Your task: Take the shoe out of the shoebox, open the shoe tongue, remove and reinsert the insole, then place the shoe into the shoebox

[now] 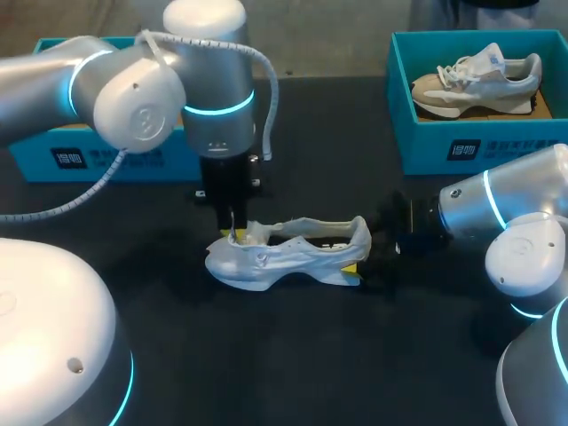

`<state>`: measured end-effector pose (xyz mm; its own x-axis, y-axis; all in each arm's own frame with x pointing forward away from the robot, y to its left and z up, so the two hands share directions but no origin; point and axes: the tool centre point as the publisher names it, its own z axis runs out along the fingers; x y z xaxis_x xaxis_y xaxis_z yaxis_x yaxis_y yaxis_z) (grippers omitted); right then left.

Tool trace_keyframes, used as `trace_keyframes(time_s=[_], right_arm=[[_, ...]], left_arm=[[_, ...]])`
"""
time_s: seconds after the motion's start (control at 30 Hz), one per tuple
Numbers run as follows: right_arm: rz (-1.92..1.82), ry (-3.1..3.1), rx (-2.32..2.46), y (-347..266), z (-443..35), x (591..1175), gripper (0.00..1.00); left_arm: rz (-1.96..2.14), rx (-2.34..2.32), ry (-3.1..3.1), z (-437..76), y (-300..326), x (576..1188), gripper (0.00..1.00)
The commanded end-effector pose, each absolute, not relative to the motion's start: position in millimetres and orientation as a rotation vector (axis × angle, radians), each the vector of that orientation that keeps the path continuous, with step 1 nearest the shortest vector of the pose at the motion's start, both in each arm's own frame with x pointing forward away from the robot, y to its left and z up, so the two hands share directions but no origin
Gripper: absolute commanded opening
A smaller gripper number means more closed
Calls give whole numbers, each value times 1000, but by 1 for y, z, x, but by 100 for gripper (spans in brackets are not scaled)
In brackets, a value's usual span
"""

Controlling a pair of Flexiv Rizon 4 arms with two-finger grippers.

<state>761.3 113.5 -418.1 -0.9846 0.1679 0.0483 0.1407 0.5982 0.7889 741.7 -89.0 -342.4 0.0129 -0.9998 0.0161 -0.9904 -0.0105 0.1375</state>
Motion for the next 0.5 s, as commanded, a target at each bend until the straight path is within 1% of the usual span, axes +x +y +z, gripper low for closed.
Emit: trace_keyframes(time_s=[0.03,0.07,0.1,0.13,0.2,0.23,0.27,0.3,0.33,0.5], right_arm=[[1366,2780,269,111,-421,763,0],[1366,2780,269,111,-421,763,0],[1366,2780,269,111,-421,763,0],[1366,2780,269,111,-421,763,0],[1366,2780,269,111,-421,763,0],[1366,2780,269,111,-421,763,0],[1366,2780,269,111,-421,763,0],[1366,2780,269,111,-421,763,0],[1366,2780,269,111,-421,763,0],[1366,2780,269,111,-421,763,0]], left_arm=[[-135,2152,-2126,-356,-86,743,0],[-134,2150,-2136,-358,-86,743,3],[-134,2148,-2137,-360,-85,743,15],[-136,2146,-2141,-363,-85,743,24],[-134,2143,-2136,-367,-83,743,34],[-136,2144,-2133,-368,-83,743,40],[-138,2146,-2123,-370,-83,742,51],[-138,2147,-2116,-370,-82,742,94],[-138,2148,-2114,-371,-82,742,100],[-138,2154,-2103,-370,-81,740,100]])
